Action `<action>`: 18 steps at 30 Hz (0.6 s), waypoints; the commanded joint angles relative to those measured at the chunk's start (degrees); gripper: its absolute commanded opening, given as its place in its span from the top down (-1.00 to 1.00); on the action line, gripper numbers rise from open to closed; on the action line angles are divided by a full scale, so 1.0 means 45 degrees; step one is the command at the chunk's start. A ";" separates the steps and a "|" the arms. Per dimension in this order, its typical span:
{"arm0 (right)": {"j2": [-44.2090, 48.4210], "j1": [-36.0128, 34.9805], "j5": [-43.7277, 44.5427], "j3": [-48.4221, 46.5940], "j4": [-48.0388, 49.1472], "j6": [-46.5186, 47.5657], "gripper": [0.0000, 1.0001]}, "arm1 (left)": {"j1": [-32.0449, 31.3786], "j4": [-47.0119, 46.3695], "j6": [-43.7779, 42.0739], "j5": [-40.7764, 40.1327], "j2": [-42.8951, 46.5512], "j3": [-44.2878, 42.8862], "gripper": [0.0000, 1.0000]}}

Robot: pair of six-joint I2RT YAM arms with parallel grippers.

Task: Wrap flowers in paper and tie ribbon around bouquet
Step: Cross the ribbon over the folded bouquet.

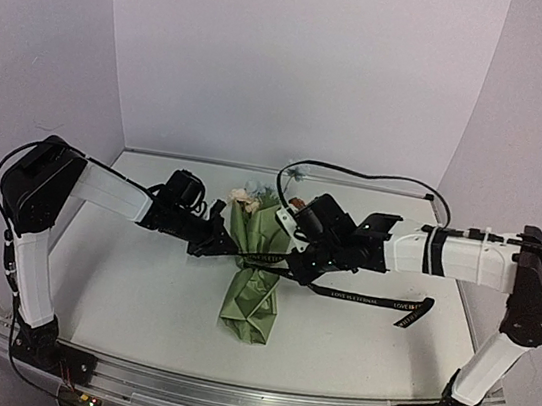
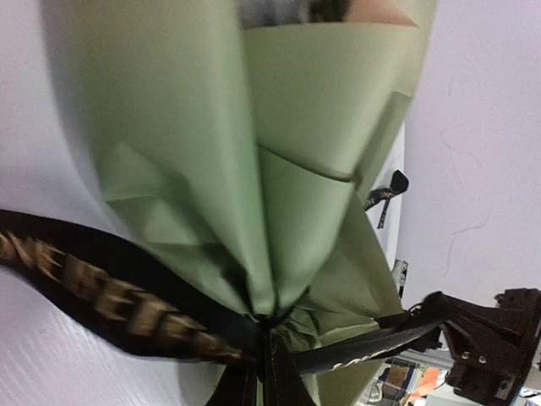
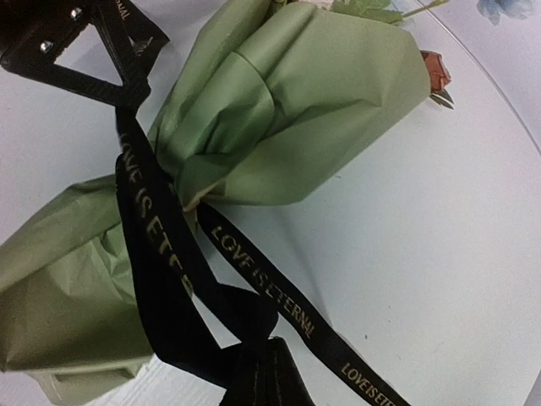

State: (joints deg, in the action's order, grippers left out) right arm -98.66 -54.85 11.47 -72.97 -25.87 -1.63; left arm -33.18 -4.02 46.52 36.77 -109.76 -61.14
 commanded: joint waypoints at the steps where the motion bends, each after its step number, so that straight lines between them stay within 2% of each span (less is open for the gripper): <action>1: 0.1113 0.0188 -0.0729 -0.0102 -0.1713 -0.0454 1.00 | 0.0284 0.0815 -0.0554 -0.0914 -0.0175 -0.0020 0.83; 8: 0.0819 -0.0178 -0.2035 -0.0591 -0.2532 -0.0895 1.00 | 0.0284 0.0751 -0.0390 -0.1274 0.0380 0.0356 0.89; 13: 0.0463 -0.0521 -0.2093 -0.0975 -0.3170 -0.0856 1.00 | 0.0284 0.0815 -0.0384 -0.1651 0.0533 0.0547 1.00; 18: 0.0445 -0.0543 -0.1904 -0.0800 -0.3352 -0.0897 0.76 | 0.0284 0.0676 -0.0314 -0.1603 0.0642 0.0851 1.00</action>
State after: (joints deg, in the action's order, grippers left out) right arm -96.16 -57.27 2.21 -75.33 -37.69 -4.94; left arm -32.25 -1.00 45.25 31.59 -109.63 -58.47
